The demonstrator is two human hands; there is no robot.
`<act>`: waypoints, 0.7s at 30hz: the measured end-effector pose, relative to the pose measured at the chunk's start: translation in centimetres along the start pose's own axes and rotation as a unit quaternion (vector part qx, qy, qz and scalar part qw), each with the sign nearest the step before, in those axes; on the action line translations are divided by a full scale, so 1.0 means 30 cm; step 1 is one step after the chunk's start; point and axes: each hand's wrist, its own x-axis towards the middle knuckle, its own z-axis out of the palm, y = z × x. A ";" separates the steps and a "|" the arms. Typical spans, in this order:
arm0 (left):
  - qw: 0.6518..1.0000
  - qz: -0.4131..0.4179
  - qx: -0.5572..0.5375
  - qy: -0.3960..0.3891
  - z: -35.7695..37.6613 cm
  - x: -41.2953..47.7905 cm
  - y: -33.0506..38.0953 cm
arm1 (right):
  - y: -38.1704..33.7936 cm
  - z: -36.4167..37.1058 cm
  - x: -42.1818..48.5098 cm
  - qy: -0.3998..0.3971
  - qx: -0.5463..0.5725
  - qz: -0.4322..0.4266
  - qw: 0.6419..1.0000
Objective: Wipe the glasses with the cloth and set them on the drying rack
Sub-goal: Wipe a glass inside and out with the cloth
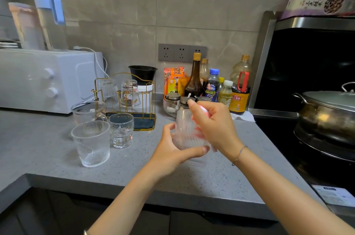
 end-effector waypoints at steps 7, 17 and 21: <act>0.957 -0.064 -0.257 -0.118 -0.028 -0.034 0.025 | 0.021 -0.023 -0.012 0.041 0.147 -0.010 0.988; 0.987 -0.031 -0.089 -0.134 -0.013 -0.028 0.075 | 0.019 -0.046 0.011 0.075 0.119 -0.017 0.990; 0.997 0.039 0.047 -0.036 0.022 -0.039 0.068 | 0.000 -0.037 0.018 0.069 0.106 -0.032 0.991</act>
